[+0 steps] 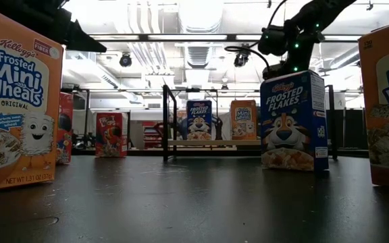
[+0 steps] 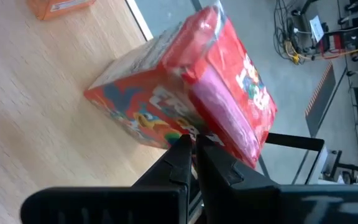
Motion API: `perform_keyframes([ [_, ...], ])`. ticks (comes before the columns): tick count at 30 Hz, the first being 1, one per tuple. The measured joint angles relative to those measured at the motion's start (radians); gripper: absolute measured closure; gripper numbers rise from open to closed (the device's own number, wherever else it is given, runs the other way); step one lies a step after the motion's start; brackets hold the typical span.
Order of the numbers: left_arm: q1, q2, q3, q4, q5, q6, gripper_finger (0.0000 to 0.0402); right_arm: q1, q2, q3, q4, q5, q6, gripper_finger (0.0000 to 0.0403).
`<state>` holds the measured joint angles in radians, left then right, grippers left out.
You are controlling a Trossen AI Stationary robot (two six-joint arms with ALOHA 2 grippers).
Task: Stack cereal on shelf
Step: Put the bottom right red cereal box on the shelf
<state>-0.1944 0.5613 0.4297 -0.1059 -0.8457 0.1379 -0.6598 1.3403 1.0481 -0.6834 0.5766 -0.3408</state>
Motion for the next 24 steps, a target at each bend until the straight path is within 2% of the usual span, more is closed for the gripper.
perform_keyframes([
  [3,0.000,0.000,0.000,0.000,0.000,0.000,0.0366,0.001,-0.002,0.000,0.000,-0.002,0.009,0.0390],
  [7,0.000,0.000,0.000,0.000,0.000,0.000,0.0366,0.001,-0.004,0.000,0.009,-0.058,0.036,0.0390],
  [24,0.000,0.000,0.000,0.000,0.000,0.000,0.0366,0.001,-0.003,-0.001,0.086,-0.085,0.084,0.0390],
])
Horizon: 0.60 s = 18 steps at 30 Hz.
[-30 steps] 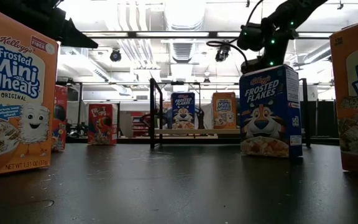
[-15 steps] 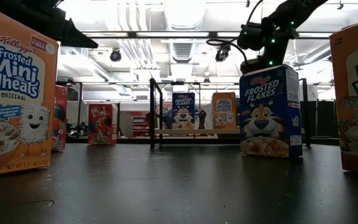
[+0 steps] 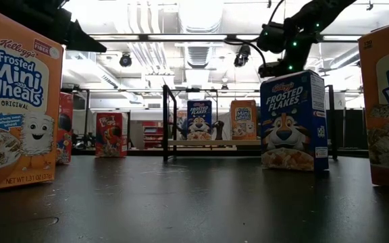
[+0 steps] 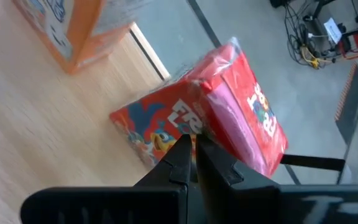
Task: Stack cereal on shelf
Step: Put the bottom right red cereal box on the shelf
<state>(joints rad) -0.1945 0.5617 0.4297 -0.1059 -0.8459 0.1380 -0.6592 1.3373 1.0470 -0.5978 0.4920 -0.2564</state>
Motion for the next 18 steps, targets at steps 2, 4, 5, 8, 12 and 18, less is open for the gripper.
perform_keyframes([
  [2,0.000,0.000,0.000,0.000,0.000,0.000,0.0366,0.000,0.000,0.000,0.002,-0.002,0.001,0.0390],
  [4,0.000,0.000,0.000,0.000,0.000,0.000,0.0366,0.000,0.000,0.000,0.000,0.003,-0.002,0.0390],
  [5,0.000,0.000,0.000,0.000,0.000,0.000,0.0366,0.000,0.000,0.000,-0.003,0.005,-0.002,0.0390],
  [8,0.000,0.000,0.000,0.000,0.000,0.000,0.0366,0.000,0.001,0.000,-0.018,0.006,-0.004,0.0390],
  [12,0.000,0.000,0.000,0.000,0.000,0.000,0.0366,0.000,0.001,0.000,-0.036,0.024,-0.008,0.0390],
  [18,0.000,0.000,0.000,0.000,0.000,0.000,0.0366,0.000,0.001,0.000,-0.036,0.034,-0.021,0.0390],
])
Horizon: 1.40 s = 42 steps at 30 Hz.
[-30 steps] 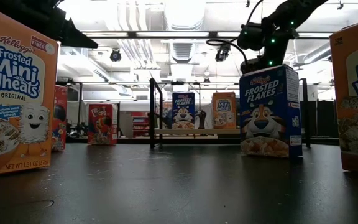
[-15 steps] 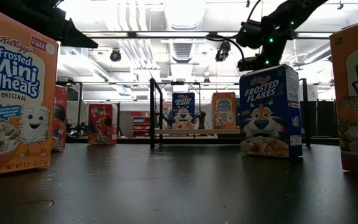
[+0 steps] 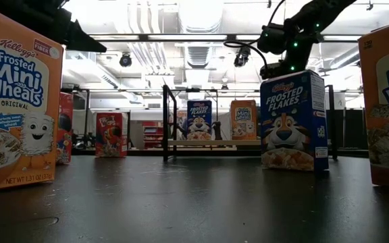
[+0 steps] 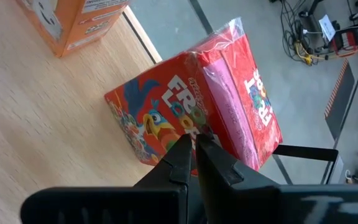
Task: Stack cereal on shelf
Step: Put the bottom right red cereal box on the shelf, then put the top red cereal box on the shelf aligned with the other red cereal box
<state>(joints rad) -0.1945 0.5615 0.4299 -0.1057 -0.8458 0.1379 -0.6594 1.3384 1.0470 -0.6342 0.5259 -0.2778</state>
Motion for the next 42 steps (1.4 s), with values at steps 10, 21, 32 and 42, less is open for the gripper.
perform_keyframes([
  [10,0.000,0.000,0.000,0.000,0.000,0.000,0.0366,0.000,0.000,0.000,-0.004,0.001,-0.010,0.0390],
  [21,0.000,0.000,0.000,0.000,0.000,0.000,0.0366,0.000,0.000,0.000,-0.007,0.024,-0.020,0.0390],
  [32,0.000,0.000,0.000,0.001,0.000,0.000,0.0366,0.047,-0.032,0.023,-0.033,0.010,0.077,0.0390],
  [42,0.000,0.002,0.000,0.115,0.000,0.000,0.0366,0.272,-0.162,0.021,0.028,-0.036,0.200,0.0390],
])
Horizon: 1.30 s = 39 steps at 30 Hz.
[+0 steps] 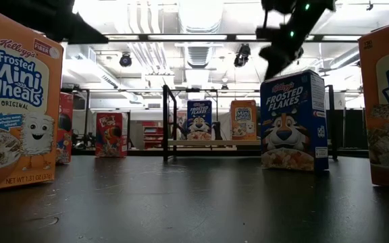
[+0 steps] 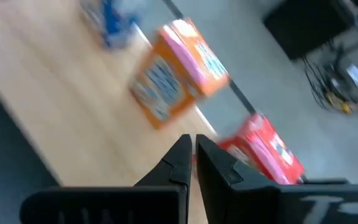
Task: Stack cereal on shelf
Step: Put the top red cereal box on the shelf aligned with the other red cereal box
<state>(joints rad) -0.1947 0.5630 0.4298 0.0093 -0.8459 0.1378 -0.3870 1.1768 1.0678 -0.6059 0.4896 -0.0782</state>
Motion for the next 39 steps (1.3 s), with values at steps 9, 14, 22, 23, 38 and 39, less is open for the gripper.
perform_keyframes([
  [9,0.000,0.037,0.003,0.160,-0.001,0.055,0.0366,0.215,-0.103,-0.074,0.221,0.000,-0.036,0.0390],
  [14,0.000,0.053,0.162,-0.013,-0.009,0.070,0.0366,0.285,-0.134,-0.091,0.267,0.000,-0.050,0.0390],
  [22,0.023,0.165,0.577,-0.545,-0.009,0.010,0.0366,0.335,-0.141,-0.131,0.359,0.000,-0.104,0.0390],
  [23,0.031,0.183,0.626,-0.588,-0.009,-0.005,0.0366,0.335,-0.141,-0.133,0.359,0.000,-0.107,0.0390],
  [38,0.399,0.615,1.170,-1.196,0.409,-0.001,0.0366,0.335,-0.140,-0.153,0.362,-0.001,-0.132,0.0390],
  [39,0.433,0.651,1.205,-1.255,0.449,0.005,0.0366,0.335,-0.140,-0.158,0.363,-0.001,-0.132,0.0390],
])
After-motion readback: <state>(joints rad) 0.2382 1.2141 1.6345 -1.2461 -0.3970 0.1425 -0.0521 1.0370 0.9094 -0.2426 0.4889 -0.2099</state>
